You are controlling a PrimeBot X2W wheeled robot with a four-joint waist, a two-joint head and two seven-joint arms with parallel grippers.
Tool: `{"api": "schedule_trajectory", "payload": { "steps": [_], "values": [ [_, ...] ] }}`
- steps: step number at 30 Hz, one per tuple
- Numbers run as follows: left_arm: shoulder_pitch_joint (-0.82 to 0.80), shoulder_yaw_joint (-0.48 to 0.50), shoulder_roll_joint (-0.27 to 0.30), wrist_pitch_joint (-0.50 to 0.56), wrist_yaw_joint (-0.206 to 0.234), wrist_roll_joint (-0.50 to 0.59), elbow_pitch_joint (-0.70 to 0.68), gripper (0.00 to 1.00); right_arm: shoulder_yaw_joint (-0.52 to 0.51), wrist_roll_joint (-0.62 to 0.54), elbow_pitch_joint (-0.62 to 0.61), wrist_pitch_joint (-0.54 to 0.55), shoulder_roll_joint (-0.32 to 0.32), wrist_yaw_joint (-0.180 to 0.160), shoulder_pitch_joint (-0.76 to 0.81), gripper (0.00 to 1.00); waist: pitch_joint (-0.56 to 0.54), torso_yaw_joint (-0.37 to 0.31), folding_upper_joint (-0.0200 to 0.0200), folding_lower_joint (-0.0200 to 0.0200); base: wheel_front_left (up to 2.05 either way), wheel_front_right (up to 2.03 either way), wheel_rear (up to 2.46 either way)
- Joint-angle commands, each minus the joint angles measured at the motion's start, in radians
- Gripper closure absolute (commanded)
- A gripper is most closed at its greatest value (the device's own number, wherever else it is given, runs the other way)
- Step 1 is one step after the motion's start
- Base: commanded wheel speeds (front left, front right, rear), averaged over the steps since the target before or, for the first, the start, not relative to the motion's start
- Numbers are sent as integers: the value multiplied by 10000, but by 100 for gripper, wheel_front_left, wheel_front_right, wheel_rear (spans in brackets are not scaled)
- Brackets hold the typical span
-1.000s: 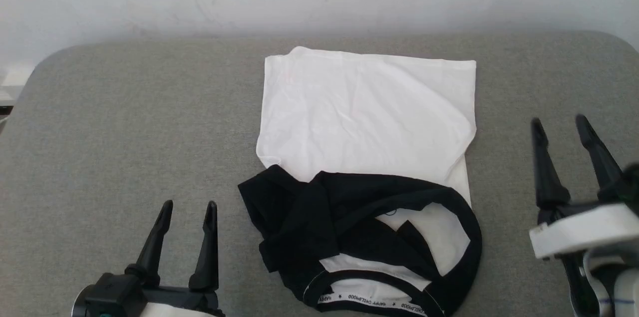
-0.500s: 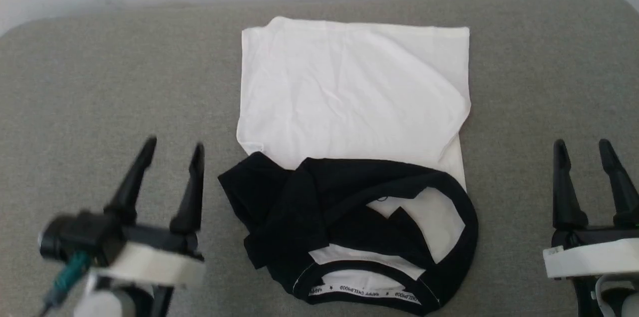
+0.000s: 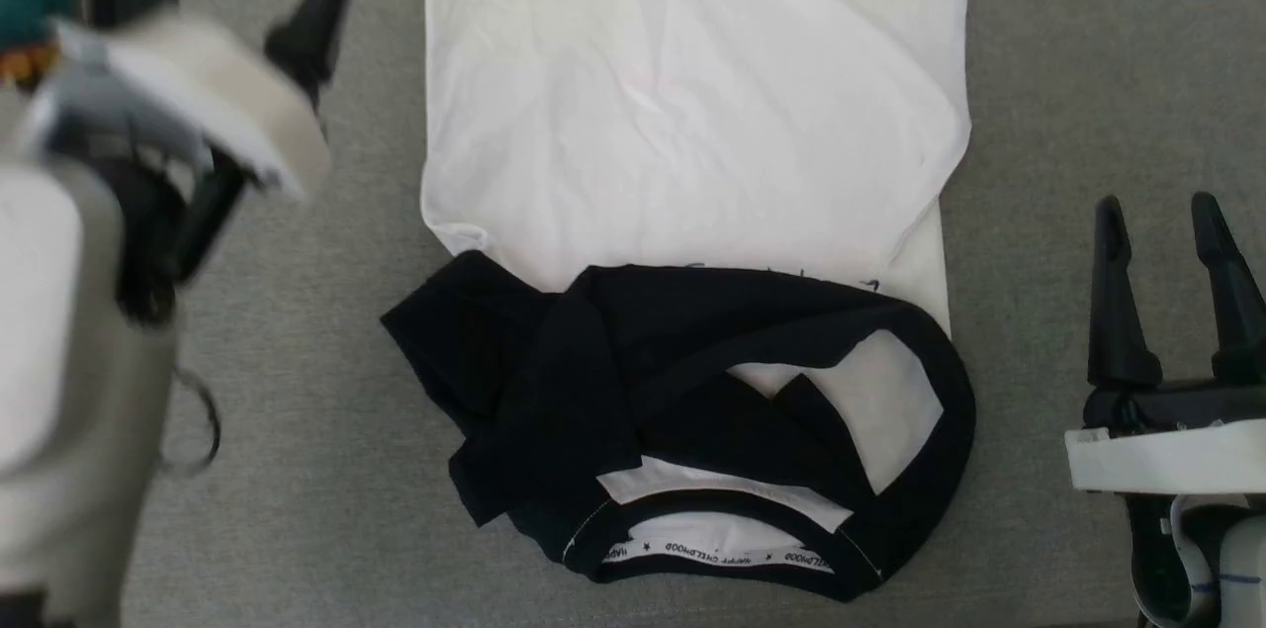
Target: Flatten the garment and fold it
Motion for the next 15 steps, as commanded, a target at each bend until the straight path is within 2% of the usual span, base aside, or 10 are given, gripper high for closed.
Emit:
{"api": "schedule_trajectory", "payload": {
  "steps": [1, 7, 15],
  "values": [
    [-412, -111, 105, 205, -66, -150, 182, 0, 33, -49, 38, -47, 27, -7, -158, 0, 755, -190, -1, -3, 0, 0, 0],
    [-2837, -405, 404, 1884, -71, -1100, 1880, 0, 183, -64, 170, -193, 27, -7, -485, 0, 1463, -544, -1, -3, 0, 0, 0],
    [-4269, -468, 366, 3644, 127, -1565, 3342, 0, 286, 7, 327, -392, 28, -7, -650, 0, 2084, -1096, -1, -3, 0, 0, 0]
  ]
}}
